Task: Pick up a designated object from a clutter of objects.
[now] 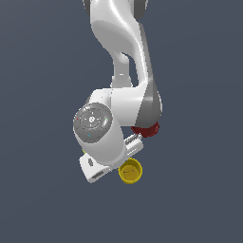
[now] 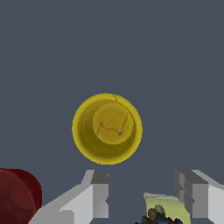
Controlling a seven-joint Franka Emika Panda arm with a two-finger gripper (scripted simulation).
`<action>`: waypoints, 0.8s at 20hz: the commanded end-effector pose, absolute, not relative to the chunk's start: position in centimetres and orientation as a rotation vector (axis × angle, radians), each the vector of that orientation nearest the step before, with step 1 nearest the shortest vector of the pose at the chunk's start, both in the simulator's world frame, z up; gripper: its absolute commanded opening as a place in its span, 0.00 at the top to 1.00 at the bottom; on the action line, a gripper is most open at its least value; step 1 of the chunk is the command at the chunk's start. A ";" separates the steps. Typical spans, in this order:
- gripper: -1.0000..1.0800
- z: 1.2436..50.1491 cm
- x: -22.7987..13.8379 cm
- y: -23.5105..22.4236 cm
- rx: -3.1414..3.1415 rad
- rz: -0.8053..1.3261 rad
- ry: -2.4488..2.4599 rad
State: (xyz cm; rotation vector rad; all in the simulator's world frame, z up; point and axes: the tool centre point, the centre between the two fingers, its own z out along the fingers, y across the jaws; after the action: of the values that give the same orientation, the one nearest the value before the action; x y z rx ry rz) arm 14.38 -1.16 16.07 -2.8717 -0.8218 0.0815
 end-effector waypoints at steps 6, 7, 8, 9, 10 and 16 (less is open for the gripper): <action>0.38 11.7 16.2 -0.6 -2.775 0.064 -0.960; 0.38 11.3 16.4 -0.6 -2.766 0.062 -0.971; 0.38 10.9 16.5 -0.5 -2.758 0.061 -0.981; 0.38 10.6 16.6 -0.5 -2.751 0.059 -0.990; 0.38 10.3 16.7 -0.5 -2.745 0.057 -0.998; 0.38 9.5 16.9 -0.4 -2.728 0.053 -1.019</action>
State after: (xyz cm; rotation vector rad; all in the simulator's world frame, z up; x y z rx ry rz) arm 16.86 -0.41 9.55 -2.7306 -1.0146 0.0555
